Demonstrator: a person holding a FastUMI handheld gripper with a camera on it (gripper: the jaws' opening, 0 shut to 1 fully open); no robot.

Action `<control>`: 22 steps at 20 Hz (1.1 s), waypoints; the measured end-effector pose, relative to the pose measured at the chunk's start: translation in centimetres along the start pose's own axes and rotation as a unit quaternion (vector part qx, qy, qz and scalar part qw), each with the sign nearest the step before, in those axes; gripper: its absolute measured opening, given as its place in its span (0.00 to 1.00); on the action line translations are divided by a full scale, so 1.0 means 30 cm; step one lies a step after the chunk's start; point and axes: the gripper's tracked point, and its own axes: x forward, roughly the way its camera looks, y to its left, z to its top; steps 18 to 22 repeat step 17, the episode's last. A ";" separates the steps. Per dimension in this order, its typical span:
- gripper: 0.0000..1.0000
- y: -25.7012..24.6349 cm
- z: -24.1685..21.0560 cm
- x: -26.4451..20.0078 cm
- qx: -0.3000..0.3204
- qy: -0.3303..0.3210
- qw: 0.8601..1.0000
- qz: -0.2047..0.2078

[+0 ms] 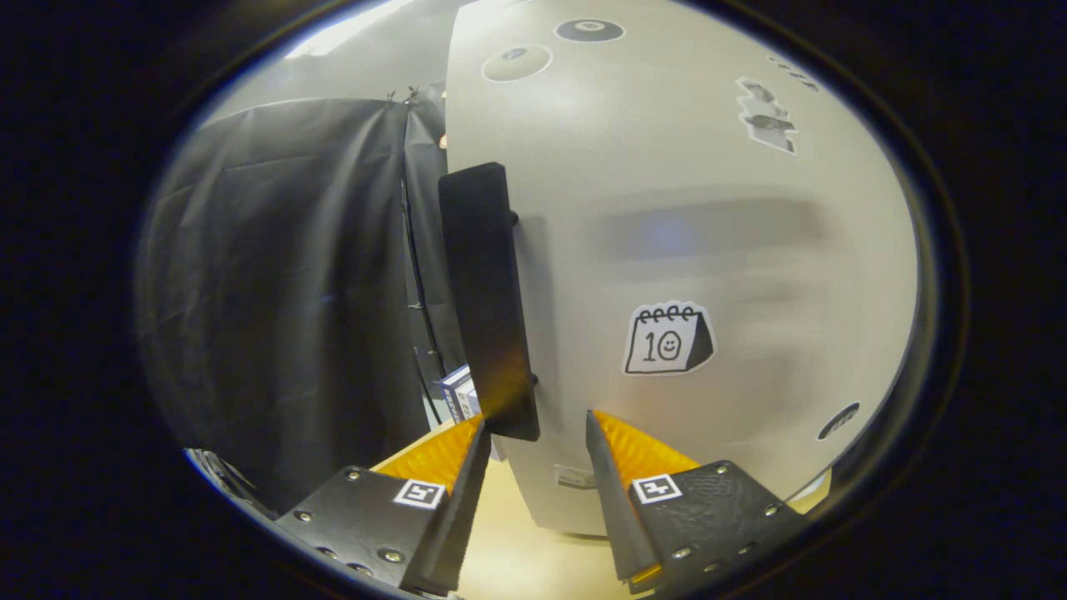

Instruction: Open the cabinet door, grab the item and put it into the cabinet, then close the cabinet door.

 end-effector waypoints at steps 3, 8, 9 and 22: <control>0.67 0.001 -0.001 0.000 -0.001 0.001 1.000 0.001; 0.67 0.036 0.047 -0.030 0.014 -0.018 0.999 0.025; 0.67 0.041 0.055 -0.053 0.013 -0.023 0.999 0.027; 0.67 -0.074 0.074 -0.225 -0.043 -0.047 0.998 -0.009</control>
